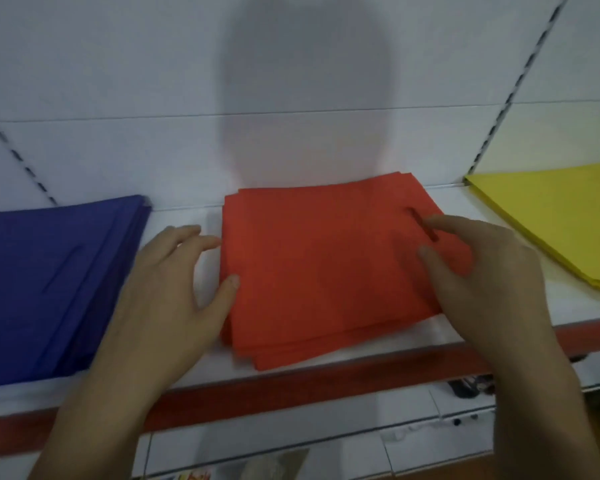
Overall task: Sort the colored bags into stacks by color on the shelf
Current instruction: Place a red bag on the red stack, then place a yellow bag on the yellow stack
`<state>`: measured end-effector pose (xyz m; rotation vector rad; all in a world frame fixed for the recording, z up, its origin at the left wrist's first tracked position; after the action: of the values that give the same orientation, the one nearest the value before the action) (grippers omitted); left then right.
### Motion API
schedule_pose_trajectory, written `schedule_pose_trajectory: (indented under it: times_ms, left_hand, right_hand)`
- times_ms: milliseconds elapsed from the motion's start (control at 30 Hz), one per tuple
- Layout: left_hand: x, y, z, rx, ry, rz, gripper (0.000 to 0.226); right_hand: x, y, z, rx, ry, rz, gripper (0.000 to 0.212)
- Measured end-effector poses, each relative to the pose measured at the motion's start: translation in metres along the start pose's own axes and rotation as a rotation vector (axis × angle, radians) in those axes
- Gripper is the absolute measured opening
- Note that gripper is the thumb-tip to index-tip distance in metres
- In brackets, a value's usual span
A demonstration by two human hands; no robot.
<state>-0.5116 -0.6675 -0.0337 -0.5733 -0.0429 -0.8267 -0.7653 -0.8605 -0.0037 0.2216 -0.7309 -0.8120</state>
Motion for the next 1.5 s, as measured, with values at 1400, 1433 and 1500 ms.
schedule_pose_trajectory:
  times_ms: [1400,1433,1500]
  left_hand:
    - [-0.177,0.600,0.414,0.165,-0.339,0.372,0.054]
    - [-0.170,0.609,0.419,0.154,-0.324,0.371,0.054]
    - [-0.158,0.627,0.427,0.141,-0.300,0.368,0.053]
  right_hand:
    - [-0.166,0.745,-0.337,0.485,0.514,0.736,0.043]
    - [-0.160,0.749,-0.342,0.471,0.510,0.712,0.040]
    - [-0.152,0.756,-0.349,0.468,0.512,0.656,0.034]
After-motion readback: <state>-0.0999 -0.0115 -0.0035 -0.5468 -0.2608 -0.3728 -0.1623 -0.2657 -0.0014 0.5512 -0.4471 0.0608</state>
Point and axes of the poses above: each hand's wrist, its own x-axis towards the middle knuckle, its own z-axis out of the back of the hand, y = z × x, the point moved 10 cm from there along x, towards the middle knuckle, and after that the axes turned 7 degrees about z, right-handed, at the moved point
